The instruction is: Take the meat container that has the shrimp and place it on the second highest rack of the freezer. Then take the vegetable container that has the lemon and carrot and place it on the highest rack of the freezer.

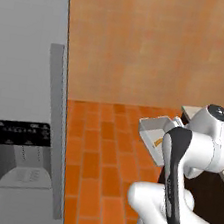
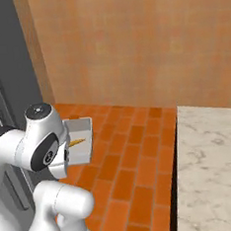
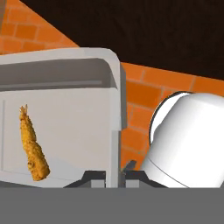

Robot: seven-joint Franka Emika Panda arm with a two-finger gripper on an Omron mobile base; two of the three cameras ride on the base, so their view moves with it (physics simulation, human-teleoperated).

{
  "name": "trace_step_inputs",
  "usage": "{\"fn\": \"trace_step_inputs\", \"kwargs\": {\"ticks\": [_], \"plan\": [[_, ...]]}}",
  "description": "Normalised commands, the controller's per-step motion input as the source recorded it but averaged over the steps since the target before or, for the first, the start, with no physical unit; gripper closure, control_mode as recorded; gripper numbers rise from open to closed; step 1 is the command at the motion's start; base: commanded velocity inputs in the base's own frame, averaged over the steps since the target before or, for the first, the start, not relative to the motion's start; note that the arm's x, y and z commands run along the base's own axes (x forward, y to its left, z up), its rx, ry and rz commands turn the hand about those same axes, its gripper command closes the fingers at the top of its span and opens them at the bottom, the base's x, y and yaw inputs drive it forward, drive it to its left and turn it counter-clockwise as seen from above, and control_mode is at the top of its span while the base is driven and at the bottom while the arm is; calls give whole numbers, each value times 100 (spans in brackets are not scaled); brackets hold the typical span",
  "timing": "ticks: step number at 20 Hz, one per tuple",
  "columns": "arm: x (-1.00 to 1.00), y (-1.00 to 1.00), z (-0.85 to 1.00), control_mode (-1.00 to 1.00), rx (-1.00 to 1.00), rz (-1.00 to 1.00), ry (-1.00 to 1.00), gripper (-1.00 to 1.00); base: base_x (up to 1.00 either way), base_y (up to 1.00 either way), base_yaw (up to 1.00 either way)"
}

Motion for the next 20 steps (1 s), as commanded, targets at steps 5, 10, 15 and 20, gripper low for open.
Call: {"fn": "trace_step_inputs", "kwargs": {"ticks": [5, 10, 15, 20], "plan": [[0, 0, 0, 100, 0, 0, 0, 100, 100, -23, 28], [0, 0, 0, 100, 0, 0, 0, 100, 100, -34, 56], [0, 0, 0, 100, 0, 0, 0, 100, 98, -44, 68], [0, 0, 0, 100, 0, 0, 0, 100, 64, -35, 69]]}}
